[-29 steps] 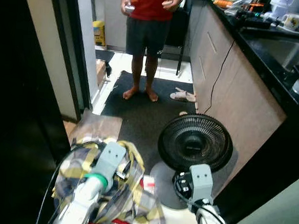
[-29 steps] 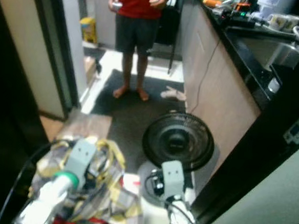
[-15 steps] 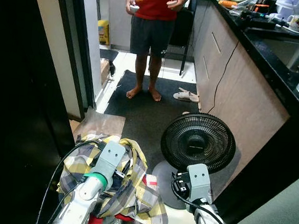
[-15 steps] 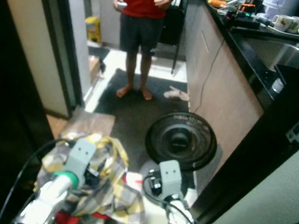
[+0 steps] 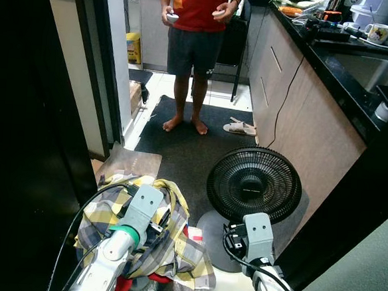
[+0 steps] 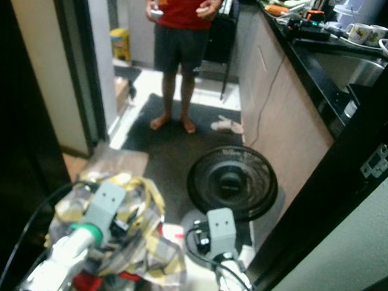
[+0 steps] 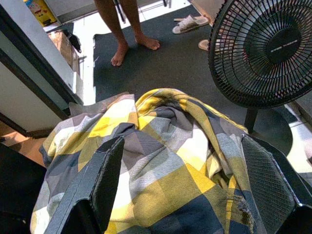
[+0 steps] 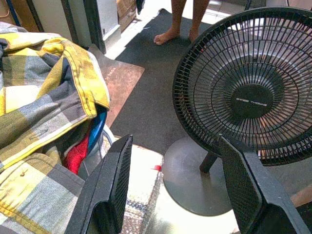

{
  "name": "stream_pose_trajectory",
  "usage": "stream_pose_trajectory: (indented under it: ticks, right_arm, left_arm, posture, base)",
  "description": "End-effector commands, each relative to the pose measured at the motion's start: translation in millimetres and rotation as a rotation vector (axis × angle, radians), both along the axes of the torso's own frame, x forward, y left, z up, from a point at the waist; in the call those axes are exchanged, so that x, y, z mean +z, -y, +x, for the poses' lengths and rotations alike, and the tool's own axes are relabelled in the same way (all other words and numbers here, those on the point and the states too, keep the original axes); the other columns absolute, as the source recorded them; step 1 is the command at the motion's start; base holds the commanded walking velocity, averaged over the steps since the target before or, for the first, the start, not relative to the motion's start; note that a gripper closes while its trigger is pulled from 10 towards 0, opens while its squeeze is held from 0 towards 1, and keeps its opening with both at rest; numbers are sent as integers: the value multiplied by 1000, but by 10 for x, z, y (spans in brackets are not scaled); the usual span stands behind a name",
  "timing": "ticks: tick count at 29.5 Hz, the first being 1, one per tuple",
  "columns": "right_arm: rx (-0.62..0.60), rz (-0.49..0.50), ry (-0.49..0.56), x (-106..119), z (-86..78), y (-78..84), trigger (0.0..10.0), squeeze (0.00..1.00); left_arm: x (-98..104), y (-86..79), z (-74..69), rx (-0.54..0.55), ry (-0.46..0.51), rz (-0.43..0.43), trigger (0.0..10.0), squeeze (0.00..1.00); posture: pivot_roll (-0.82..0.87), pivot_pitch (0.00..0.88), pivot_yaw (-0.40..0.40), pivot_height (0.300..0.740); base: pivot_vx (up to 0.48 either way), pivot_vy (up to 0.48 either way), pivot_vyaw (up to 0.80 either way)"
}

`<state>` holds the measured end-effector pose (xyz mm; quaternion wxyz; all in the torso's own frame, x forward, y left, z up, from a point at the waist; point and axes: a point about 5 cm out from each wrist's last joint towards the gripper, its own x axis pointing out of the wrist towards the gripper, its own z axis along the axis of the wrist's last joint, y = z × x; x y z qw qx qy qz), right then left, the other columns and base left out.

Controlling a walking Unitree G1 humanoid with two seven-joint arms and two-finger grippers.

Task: Clothes washing

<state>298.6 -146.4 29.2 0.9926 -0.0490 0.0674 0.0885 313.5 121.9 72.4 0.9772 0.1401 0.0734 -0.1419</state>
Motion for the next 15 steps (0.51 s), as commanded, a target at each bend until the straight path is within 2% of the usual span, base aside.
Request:
stream_pose_trajectory:
  ticks: [1,3,4,6,7,8,9,11,12,15]
  right_arm:
    - [0,-8,-27,-57,-38,21,10000,0]
    - [3,-8,-27,-60,-42,12,10000,0]
    - [9,-9,-27,-60,-46,3,10000,0]
    - [9,-9,-27,-60,-46,3,10000,0]
    - [15,-11,-24,-55,-46,-2,10000,0]
    - [15,-11,-24,-55,-46,-2,10000,0]
    - [20,-15,-13,-16,-14,8,10000,0]
    - [20,-15,-13,-16,-14,8,10000,0]
    - [19,-16,7,44,33,22,10000,0]
    - [15,-13,34,124,95,34,10000,0]
  left_arm:
    - [-69,-8,-31,-5,-23,11,10000,0]
    - [-131,-8,-47,-6,-53,24,10000,0]
    - [-230,-16,-60,-4,-102,55,10000,0]
    - [-230,-16,-60,-4,-102,55,10000,0]
    - [-316,-22,-72,-8,-152,83,10000,0]
    - [-316,-22,-72,-8,-152,83,10000,0]
    - [-388,-26,-77,-22,-204,108,10000,0]
    - [-388,-26,-77,-22,-204,108,10000,0]
    - [-424,-34,-78,-40,-238,126,10000,0]
    - [-429,-44,-74,-58,-257,131,10000,0]
  posture:
    - [4,0,13,740]
    - [7,18,10,740]
    - [10,50,3,740]
    - [10,50,3,740]
    - [15,79,0,740]
    - [15,79,0,740]
    - [17,125,-1,740]
    - [17,125,-1,740]
    - [20,155,3,740]
    - [22,170,8,740]
  base:
    - [0,0,0]
    - [0,0,0]
    - [0,0,0]
    - [0,0,0]
    - [0,0,0]
    - [0,0,0]
    - [0,0,0]
    - [0,0,0]
    - [0,0,0]
    - [0,0,0]
